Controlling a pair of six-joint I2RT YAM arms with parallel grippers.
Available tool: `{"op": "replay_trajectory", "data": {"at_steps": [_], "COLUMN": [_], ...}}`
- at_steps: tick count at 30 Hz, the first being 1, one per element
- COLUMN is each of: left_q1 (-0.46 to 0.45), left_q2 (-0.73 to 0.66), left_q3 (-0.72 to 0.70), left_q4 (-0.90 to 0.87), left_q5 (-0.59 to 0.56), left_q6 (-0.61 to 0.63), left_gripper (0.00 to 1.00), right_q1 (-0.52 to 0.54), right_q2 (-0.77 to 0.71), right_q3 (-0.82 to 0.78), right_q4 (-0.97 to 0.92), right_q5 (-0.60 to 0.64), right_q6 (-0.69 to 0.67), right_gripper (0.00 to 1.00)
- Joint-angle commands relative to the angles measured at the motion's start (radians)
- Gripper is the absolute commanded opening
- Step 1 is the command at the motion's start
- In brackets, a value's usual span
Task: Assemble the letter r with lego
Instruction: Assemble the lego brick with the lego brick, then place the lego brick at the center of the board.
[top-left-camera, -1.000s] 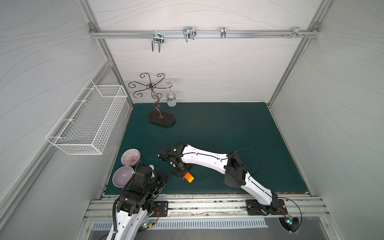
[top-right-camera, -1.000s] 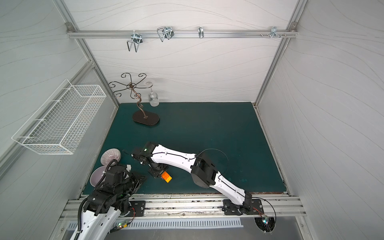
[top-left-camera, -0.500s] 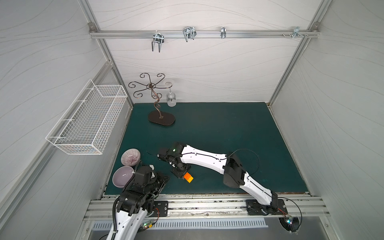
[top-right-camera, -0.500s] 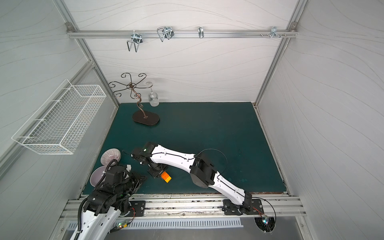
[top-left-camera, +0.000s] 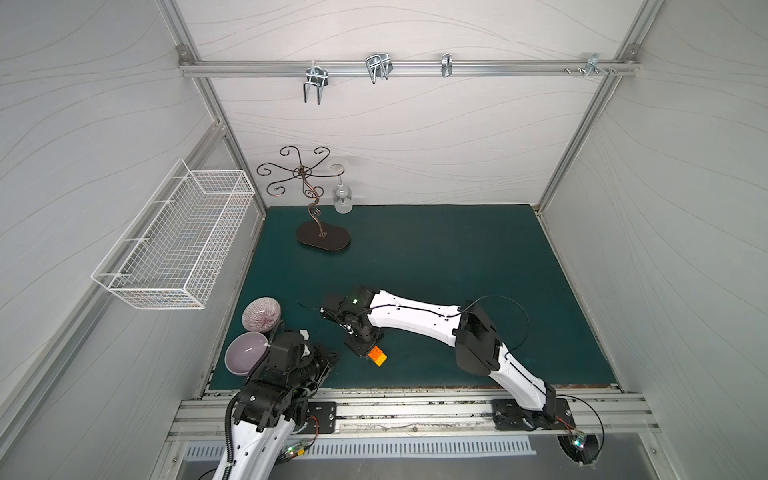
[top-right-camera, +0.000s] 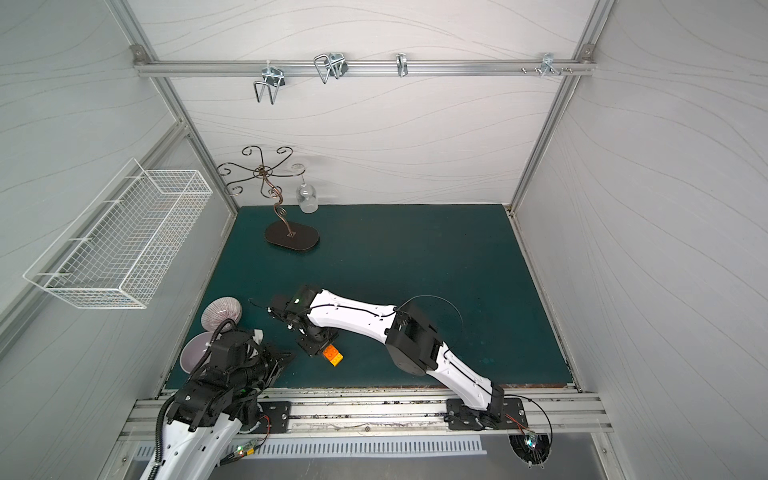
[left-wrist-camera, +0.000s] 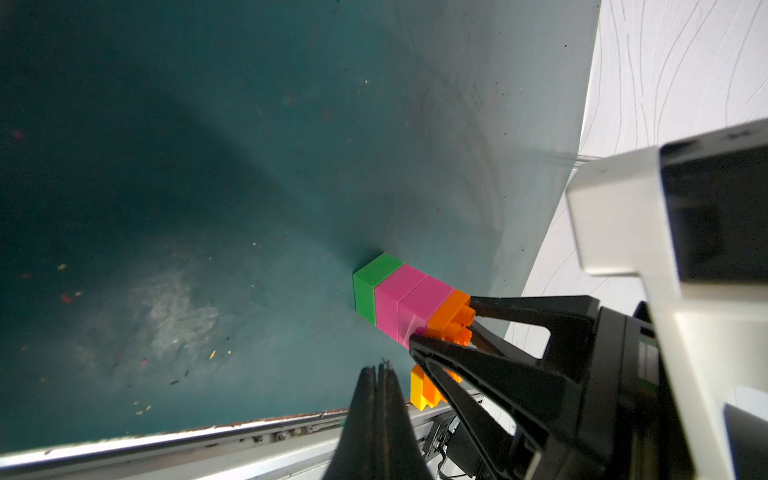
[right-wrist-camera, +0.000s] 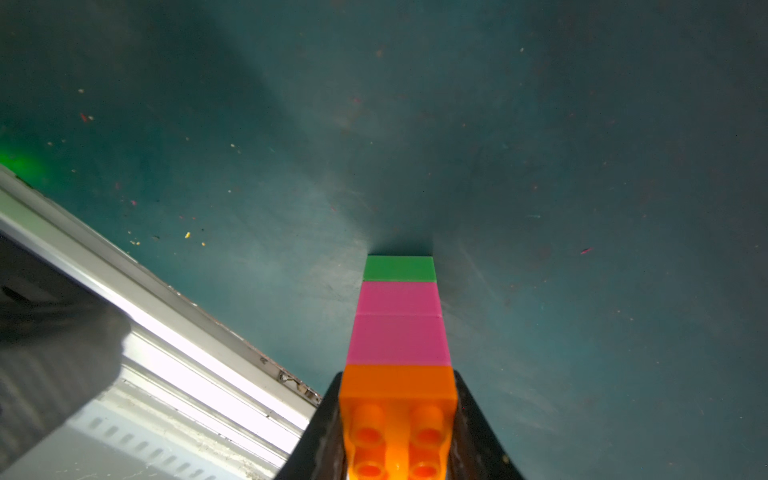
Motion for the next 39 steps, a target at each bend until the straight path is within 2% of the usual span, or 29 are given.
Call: {"op": "replay_trajectory", "data": {"at_steps": [1, 12, 21, 24, 30, 39], "left_q1": [-0.003, -0.003, -0.003, -0.003, -0.002, -0.003], "left_q2": [-0.001, 0.002, 0.002, 0.002, 0.003, 0.023], "left_q3": [0.009, 0.009, 0.01, 0.014, 0.017, 0.023], "left_q4": [0.017, 0.018, 0.015, 0.011, 0.003, -0.003], "left_q5": [0.009, 0.008, 0.008, 0.005, 0.0, -0.001], "left_q6": [-0.002, -0.002, -0.002, -0.001, -0.002, 0.003], "left_gripper": [0.0, 0.0, 0.0, 0.0, 0.0, 0.0], "right_q1": [0.012, 0.01, -0.052, -0.121, -0.303, -0.513], "right_q2": [0.135, 0.151, -0.006, -0.108, -0.291, -0.334], "right_q3": [-0.082, -0.08, -0.118, -0.199, -0.43, -0.644], "right_q4": [0.008, -0.001, -0.012, 0.061, 0.294, 0.529], "right_q5": [-0.106, -0.11, -0.11, -0.185, -0.437, -0.775], "right_q6": [0.008, 0.002, -0.03, -0.039, -0.089, -0.151], "right_gripper": [0.0, 0.0, 0.0, 0.0, 0.0, 0.0]}}
